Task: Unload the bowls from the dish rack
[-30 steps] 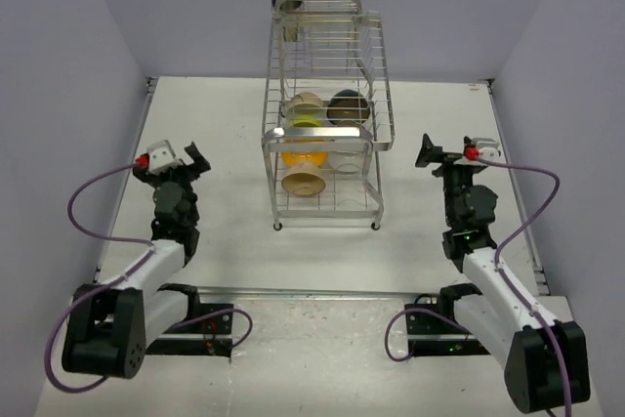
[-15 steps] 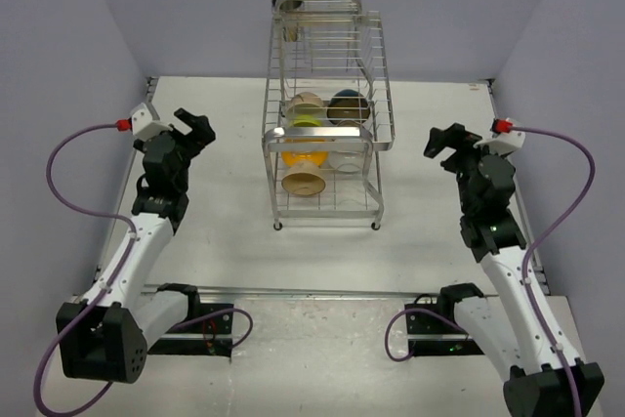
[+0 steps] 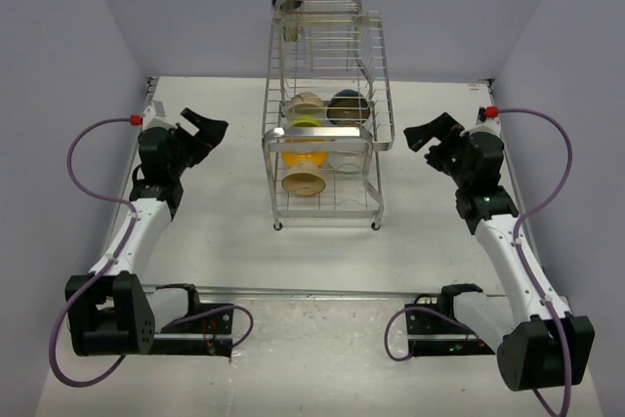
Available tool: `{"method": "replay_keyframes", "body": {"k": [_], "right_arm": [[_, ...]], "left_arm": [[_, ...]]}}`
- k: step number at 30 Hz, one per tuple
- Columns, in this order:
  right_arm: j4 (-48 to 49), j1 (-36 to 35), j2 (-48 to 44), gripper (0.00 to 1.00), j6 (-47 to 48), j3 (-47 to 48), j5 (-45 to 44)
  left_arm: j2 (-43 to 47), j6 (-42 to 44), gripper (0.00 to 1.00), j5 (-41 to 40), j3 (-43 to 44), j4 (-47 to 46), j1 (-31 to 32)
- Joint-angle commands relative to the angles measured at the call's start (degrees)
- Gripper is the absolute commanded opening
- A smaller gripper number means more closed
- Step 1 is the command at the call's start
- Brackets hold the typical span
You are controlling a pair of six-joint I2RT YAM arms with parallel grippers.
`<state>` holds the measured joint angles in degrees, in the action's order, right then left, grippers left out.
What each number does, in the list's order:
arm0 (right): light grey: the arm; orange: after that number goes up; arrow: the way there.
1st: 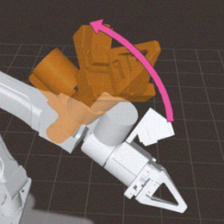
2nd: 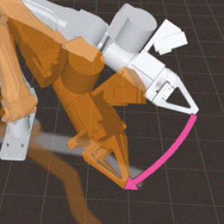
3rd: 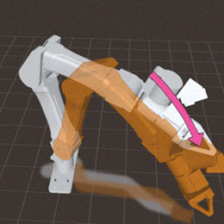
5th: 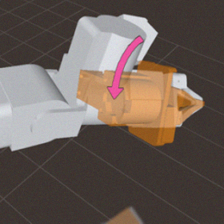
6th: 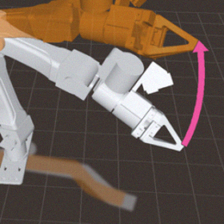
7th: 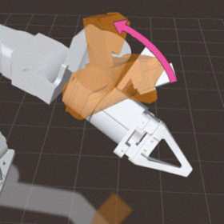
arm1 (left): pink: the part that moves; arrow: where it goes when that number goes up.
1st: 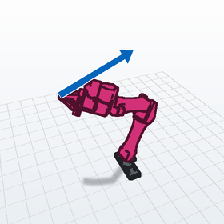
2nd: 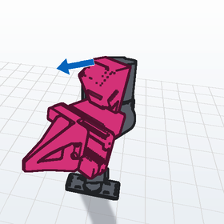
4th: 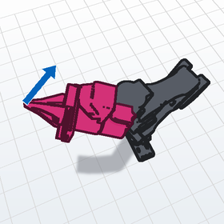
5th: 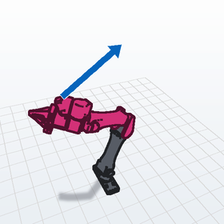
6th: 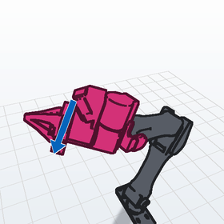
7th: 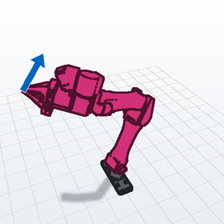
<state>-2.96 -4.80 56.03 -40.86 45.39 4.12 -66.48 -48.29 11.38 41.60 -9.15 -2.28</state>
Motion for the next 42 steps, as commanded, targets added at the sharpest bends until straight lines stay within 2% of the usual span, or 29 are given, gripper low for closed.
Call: {"method": "replay_keyframes", "body": {"k": [1, 3, 5, 7, 13, 20, 26, 30, 33, 36, 42], "right_arm": [[5.39, 0.4, 0.04, 0.99, -9.92, -0.12, 10.19], [7.69, 0.84, 1.62, 0.99, -14.76, -1.0, 12.83], [15.32, 1.19, 3.46, 0.99, -20.27, -3.35, 17.14], [23.48, 1.28, 4.96, 0.98, -25.73, -5.04, 19.16], [38.7, 1.28, 11.99, 0.94, -35.15, -9.78, 20.22], [38.3, 0.14, 13.94, 0.9, -43.51, -9.71, 18.21], [24.07, -4.16, 12.96, 0.86, -47.64, -2.68, 14.34], [21.43, -9.77, 14.46, 0.8, -51.68, -0.92, 10.92], [22.99, -11.55, 16.82, 0.75, -53.18, -1.0, 8.98], [26.75, -12.25, 18.67, 0.71, -55.37, -3.01, 8.54], [30.64, -14.8, 20.26, 0.73, -59.94, -8.9, 3.97]], "left_arm": [[2.4, 0.56, 0.99, 0.94, 4.89, 0.35, -0.44], [1.88, 1.79, 0.99, 0.75, 7.17, 2.2, -0.44], [0.74, 2.41, 1.0, 2.68, 8.32, 1.77, -0.44], [-0.14, 0.67, 1.0, 4.95, 6.49, -2.35, -0.53], [-2.78, -7.42, 1.0, 10.15, 3.14, -13.07, -1.49], [-8.75, -11.72, 1.0, 6.03, 5.24, -12.74, -1.49], [-10.25, -12.44, 0.99, 3.92, 8.22, -3.17, -1.05], [-9.63, -10.86, 1.0, 1.55, 11.82, 5.87, -1.05], [-10.51, -10.42, 0.98, 1.54, 12.8, 7.91, -0.97], [-12.0, -11.38, 0.96, 3.2, 13.41, 5.39, -0.88], [-13.33, -12.44, 0.95, 3.74, 13.07, 3.97, -0.79]]}}
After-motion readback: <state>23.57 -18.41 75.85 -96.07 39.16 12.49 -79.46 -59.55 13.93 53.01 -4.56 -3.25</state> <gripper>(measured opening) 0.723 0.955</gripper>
